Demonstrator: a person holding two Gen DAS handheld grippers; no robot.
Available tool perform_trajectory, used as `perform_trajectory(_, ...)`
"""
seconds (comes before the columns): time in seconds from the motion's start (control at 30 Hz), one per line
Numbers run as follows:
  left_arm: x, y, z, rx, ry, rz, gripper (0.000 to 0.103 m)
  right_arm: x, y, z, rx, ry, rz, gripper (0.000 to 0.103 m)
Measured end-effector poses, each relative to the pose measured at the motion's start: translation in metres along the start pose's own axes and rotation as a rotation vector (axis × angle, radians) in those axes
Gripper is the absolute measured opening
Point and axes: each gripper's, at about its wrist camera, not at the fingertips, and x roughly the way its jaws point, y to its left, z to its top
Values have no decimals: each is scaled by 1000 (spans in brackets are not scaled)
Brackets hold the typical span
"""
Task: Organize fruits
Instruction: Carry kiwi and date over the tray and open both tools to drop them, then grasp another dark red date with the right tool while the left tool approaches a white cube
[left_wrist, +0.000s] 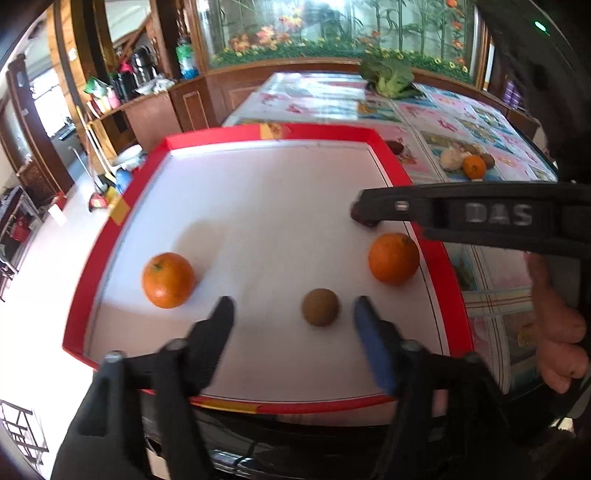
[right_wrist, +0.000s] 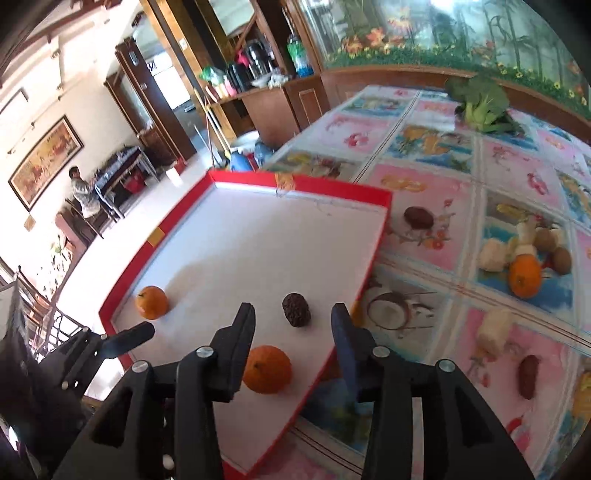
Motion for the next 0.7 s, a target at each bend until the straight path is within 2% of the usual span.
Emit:
perform_trajectory(0.1, -9, 3, 3, -2, -38, 21, 74, -22, -15, -3, 25, -52, -25, 51)
perform_trajectory(0.17, -13, 3, 6, -14, -56, 18, 77, -35, -27, -7, 35, -76, -53, 52)
perform_trajectory(0.23, -17, 2, 9, -24, -77, 11, 86, -48, -42, -15, 47, -96, -86, 52)
perform_trajectory(0.4, -28, -15, 14, 10, -115, -32, 88, -81, -87, -41, 100, -129, -176, 52)
perform_trajectory(0.53, -30, -36, 14, 50, -111, -93, 89, -96, -118, -58, 157, -119, -223, 52)
perform_trajectory(0.7, -24, -69, 16, 112, -80, -153, 89, -85, -128, -58, 195, -83, -210, 52)
